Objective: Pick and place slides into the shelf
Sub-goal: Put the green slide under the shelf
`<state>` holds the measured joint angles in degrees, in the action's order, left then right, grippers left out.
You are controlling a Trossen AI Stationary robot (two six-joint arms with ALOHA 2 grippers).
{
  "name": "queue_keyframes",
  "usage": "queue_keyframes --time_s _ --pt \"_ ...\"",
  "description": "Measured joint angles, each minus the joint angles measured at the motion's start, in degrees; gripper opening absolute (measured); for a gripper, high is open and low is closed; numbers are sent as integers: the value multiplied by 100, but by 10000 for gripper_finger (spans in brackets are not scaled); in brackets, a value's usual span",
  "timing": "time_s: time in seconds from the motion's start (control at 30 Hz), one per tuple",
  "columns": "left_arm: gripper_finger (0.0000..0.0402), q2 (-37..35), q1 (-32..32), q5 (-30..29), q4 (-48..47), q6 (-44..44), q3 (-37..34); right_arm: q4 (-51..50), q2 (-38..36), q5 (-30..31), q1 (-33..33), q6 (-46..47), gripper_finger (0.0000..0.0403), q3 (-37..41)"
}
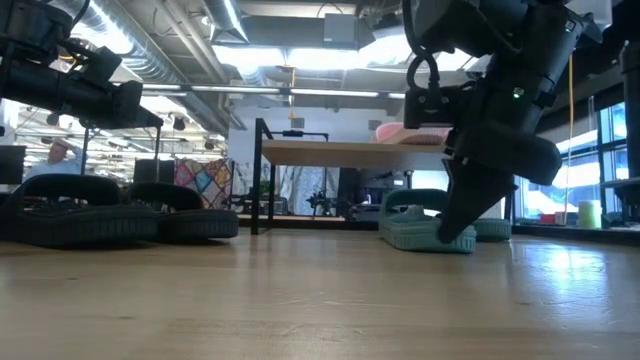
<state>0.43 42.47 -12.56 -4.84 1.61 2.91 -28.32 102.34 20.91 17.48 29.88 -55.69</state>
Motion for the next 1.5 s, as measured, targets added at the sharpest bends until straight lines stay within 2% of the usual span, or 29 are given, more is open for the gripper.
queue_keyframes --time_s 0.3,0.57,0.67,1.1,1.3,1.5 --pt "0 0 1 0 0 2 0 -279 9 115 -301 -336 22 3" --pt "0 0 1 0 0 4 -1 -275 3 -92 -551 -877 19 -2" --pt "0 -1 0 -2 0 7 -1 -372 9 129 -647 -1070 19 8" --pt "0 0 0 -2 0 46 -1 -373 -17 58 -954 -1247 18 7" --pt "0 -1 1 -1 0 44 -1 -412 9 667 -1063 -1302 18 27" --pt "0 0 -1 -2 0 42 -1 -395 7 628 -1271 -1374 18 22"
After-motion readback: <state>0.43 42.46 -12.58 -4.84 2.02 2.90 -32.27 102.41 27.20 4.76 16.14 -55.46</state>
